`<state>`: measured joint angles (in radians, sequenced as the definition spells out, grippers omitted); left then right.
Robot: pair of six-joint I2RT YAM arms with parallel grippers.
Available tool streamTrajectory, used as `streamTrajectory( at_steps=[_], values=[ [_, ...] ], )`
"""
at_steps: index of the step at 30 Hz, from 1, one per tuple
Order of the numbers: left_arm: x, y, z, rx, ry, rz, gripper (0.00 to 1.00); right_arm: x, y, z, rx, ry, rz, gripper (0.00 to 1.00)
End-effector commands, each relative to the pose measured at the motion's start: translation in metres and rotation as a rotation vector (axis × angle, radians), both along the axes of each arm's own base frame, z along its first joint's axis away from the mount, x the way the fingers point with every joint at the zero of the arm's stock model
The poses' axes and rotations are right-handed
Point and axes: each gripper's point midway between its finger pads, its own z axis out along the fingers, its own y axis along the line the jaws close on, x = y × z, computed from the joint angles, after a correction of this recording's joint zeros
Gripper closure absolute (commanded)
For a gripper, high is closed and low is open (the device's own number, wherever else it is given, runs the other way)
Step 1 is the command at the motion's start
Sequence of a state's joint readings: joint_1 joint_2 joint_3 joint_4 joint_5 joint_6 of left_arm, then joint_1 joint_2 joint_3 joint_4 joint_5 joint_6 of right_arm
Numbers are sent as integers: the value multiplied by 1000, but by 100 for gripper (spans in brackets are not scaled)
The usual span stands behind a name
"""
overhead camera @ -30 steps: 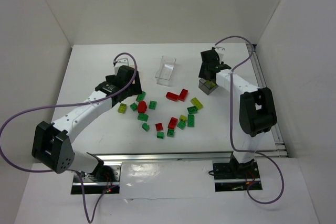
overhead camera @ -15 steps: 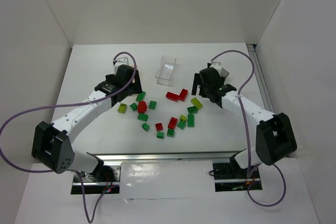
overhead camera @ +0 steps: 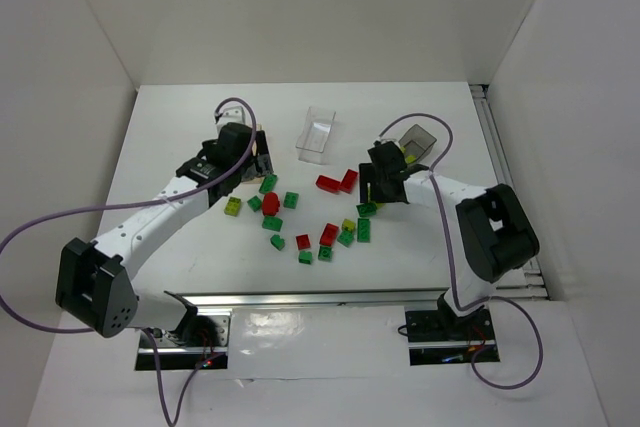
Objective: Sort the legos into containers by color
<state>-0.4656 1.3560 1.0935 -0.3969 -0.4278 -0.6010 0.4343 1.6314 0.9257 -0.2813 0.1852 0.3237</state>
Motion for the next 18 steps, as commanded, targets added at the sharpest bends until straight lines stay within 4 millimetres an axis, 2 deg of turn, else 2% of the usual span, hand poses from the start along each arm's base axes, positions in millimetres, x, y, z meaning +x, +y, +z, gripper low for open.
streamTrajectory(
  at_steps=[1,5,8,9,10,12,15,17,18],
  values=[
    [0,3,16,0,-48,-13,1,25,13,7,22,-86,24,21],
    [0,3,16,0,-48,-13,1,35,12,8,21,-114,-20,31],
    [0,3,16,0,-48,-13,1,37,13,9,32,-123,-29,46],
    [0,3,16,0,-48,-13,1,38,14,10,36,-131,-29,46],
    [0,3,16,0,-48,-13,1,38,14,10,36,-131,-29,52],
    [0,3,16,0,-48,-13,1,44,17,21,48,-156,-29,60],
    [1,3,12,4,-40,-13,1,48,13,40,42,-198,-49,60],
    [4,1,21,-5,-59,-12,1,53,13,63,58,-248,-57,60],
    [6,1,25,-9,-68,-12,1,52,7,66,38,-254,-75,60]
  ],
)
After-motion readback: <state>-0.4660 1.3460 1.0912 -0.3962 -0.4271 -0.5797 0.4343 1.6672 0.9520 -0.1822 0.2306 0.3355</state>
